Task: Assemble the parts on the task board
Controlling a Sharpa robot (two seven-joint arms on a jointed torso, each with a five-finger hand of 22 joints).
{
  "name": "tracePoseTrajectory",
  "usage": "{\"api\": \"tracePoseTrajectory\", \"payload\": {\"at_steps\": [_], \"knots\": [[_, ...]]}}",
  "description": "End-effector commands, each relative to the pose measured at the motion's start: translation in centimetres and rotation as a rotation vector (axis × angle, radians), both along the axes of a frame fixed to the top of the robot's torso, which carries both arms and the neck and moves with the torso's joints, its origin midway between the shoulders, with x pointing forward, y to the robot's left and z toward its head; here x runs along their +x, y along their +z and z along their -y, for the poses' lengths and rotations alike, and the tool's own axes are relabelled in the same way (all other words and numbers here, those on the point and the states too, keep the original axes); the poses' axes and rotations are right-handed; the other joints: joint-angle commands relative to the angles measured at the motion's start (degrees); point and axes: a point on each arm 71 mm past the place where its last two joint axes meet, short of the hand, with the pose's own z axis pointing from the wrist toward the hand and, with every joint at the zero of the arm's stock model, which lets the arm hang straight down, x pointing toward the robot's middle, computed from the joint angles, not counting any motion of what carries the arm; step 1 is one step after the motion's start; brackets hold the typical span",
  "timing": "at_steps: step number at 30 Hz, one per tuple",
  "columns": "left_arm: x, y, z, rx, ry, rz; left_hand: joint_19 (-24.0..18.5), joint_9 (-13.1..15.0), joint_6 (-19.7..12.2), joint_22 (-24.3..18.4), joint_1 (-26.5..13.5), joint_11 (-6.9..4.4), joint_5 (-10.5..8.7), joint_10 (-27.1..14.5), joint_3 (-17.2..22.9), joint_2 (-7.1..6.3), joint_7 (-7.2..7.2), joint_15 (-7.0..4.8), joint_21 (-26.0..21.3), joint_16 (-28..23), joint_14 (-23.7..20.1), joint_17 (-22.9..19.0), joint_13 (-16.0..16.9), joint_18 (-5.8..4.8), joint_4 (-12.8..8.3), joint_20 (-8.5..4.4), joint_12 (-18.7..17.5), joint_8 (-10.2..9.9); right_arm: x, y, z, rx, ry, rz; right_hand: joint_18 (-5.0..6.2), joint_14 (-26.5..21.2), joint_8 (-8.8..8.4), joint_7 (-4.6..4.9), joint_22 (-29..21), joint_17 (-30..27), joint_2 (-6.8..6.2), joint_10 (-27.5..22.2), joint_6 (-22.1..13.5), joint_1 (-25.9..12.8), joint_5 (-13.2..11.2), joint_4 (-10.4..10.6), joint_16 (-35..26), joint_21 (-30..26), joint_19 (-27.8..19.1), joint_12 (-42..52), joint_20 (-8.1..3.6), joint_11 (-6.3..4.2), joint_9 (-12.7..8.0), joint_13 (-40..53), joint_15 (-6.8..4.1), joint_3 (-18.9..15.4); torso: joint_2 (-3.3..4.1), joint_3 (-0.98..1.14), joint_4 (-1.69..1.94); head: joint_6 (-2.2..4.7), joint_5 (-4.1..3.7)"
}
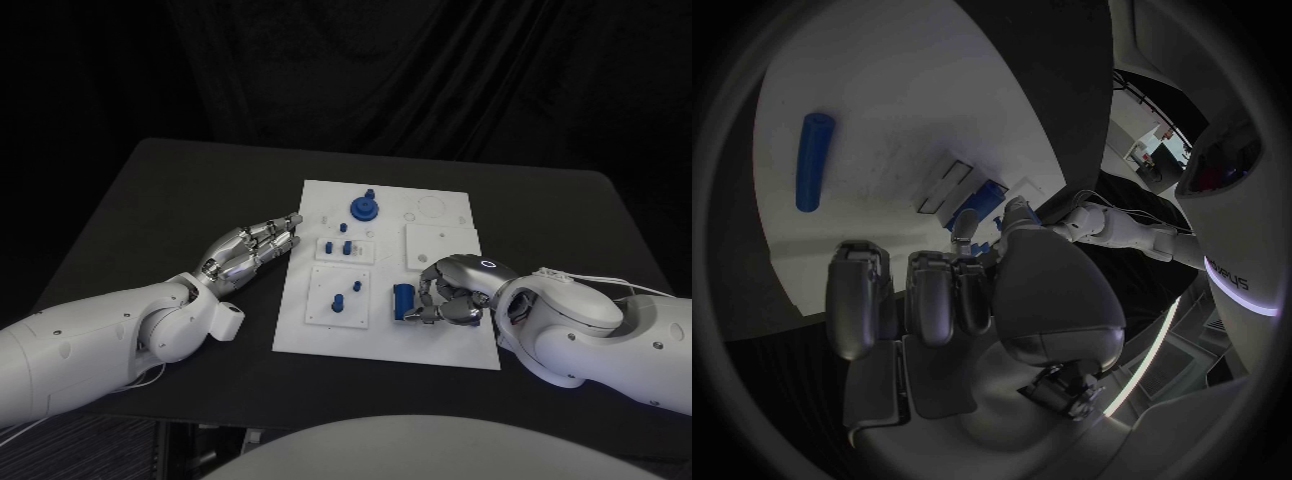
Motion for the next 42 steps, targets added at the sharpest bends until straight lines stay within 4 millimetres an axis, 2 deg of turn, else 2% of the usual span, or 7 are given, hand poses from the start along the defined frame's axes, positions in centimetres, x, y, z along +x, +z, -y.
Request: {"api": "tracePoseTrajectory", "payload": {"at_steps": [1,16,30,34,39,41,42], "knots": [[-0.1,0.3,0.1,-0.034,-0.003,0.024,0.12,-0.02,-0.01,-0.07,0.34,0.38,0.15,0.06,0.22,-0.07,0.28,0.23,0.25,-0.39,-0.12,-0.05,0.00,0.68,0.19,0.08,0.01,0.11,0.0,-0.2,0.0,-0.013,0.009,-0.005,0.13,4.60,0.56,-0.15,12.56,7.37,0.16,5.96,-0.60,1.50,0.10,-0.48,0.01,0.14,2.82,0.15,-0.56,-0.39,0.49,15.09,-0.51,0.73,0.02,-0.02,-0.02,-0.01,0.28],[-0.1,0.1,0.2,-0.035,-0.007,0.019,0.12,-0.04,-0.12,-0.07,0.29,0.46,0.11,0.03,0.22,-0.04,0.34,0.31,0.25,-0.39,-0.12,-0.05,-0.01,0.67,0.28,0.13,0.01,0.09,0.5,-0.6,0.1,-0.032,-0.001,-0.011,0.08,4.67,1.20,-0.29,12.63,7.69,1.38,5.96,-0.49,3.86,-0.09,-1.47,0.14,0.32,2.91,0.15,-0.64,-0.50,1.38,15.09,-0.60,1.59,-0.04,-0.03,0.06,-0.01,0.31],[-0.2,-0.1,0.1,-0.034,-0.009,0.013,0.12,-0.04,-0.12,-0.07,0.32,0.51,0.14,0.00,0.26,0.00,0.37,0.38,0.25,-0.39,-0.12,-0.05,-0.01,0.67,0.28,0.16,-0.01,0.08,0.4,-0.8,-0.1,-0.035,0.012,-0.020,0.07,4.68,1.42,-0.32,12.65,7.73,1.26,5.96,-0.34,4.08,-0.26,-1.59,0.16,0.37,2.93,0.15,-0.67,-0.54,1.60,15.09,-0.64,1.40,0.01,-0.05,0.09,-0.01,0.24],[-0.2,-0.1,0.1,-0.034,-0.009,0.011,0.12,-0.04,-0.12,-0.07,0.32,0.51,0.14,0.00,0.26,0.00,0.37,0.38,0.25,-0.39,-0.12,-0.05,-0.01,0.67,0.28,0.16,-0.01,0.08,0.2,-0.5,0.0,-0.005,0.011,0.003,0.07,4.68,1.48,-0.37,12.63,7.73,-0.32,5.96,-0.51,1.96,-0.47,0.07,0.17,0.33,2.91,0.15,-0.77,-0.59,1.93,15.09,-0.71,0.05,0.00,-0.02,0.09,-0.01,0.00],[-0.3,-0.2,0.0,-0.033,-0.007,0.011,0.12,-0.04,-0.12,-0.07,0.32,0.51,0.14,0.00,0.26,0.00,0.37,0.38,0.25,-0.39,-0.12,-0.05,-0.01,0.67,0.28,0.16,-0.01,0.08,-0.1,0.3,0.6,0.043,0.000,0.046,0.04,4.72,0.74,-0.38,12.68,7.96,-1.70,5.96,-1.03,-1.24,-0.50,0.53,0.27,0.47,2.96,0.15,-0.88,-0.64,1.68,15.09,-0.78,0.07,0.00,-0.02,0.03,-0.01,0.14],[-0.3,-0.2,-0.1,-0.033,-0.005,0.012,0.12,-0.04,-0.12,-0.07,0.32,0.51,0.14,0.00,0.26,0.00,0.37,0.38,0.25,-0.39,-0.12,-0.05,-0.01,0.67,0.28,0.16,-0.01,0.08,-0.3,0.8,1.2,0.062,-0.009,0.072,-0.06,4.79,-0.20,-0.35,12.81,8.35,-4.03,5.96,-1.17,-4.61,-0.59,0.60,0.44,0.85,3.11,0.15,-0.94,-0.62,1.07,15.09,-0.80,0.70,0.01,-0.01,-0.01,-0.01,0.16],[-0.3,-0.2,-0.1,-0.032,-0.003,0.013,0.12,-0.04,-0.12,-0.07,0.32,0.51,0.14,0.00,0.26,0.00,0.37,0.38,0.25,-0.39,-0.12,-0.05,-0.01,0.67,0.28,0.16,-0.01,0.08,-0.3,1.1,1.6,0.068,-0.015,0.084,-0.15,4.87,-0.97,-0.28,12.92,8.76,-6.93,5.96,-1.26,-7.26,-0.50,0.80,0.61,1.19,3.26,0.15,-0.95,-0.57,0.51,15.09,-0.78,0.65,0.01,-0.01,-0.02,-0.01,0.15]]}}
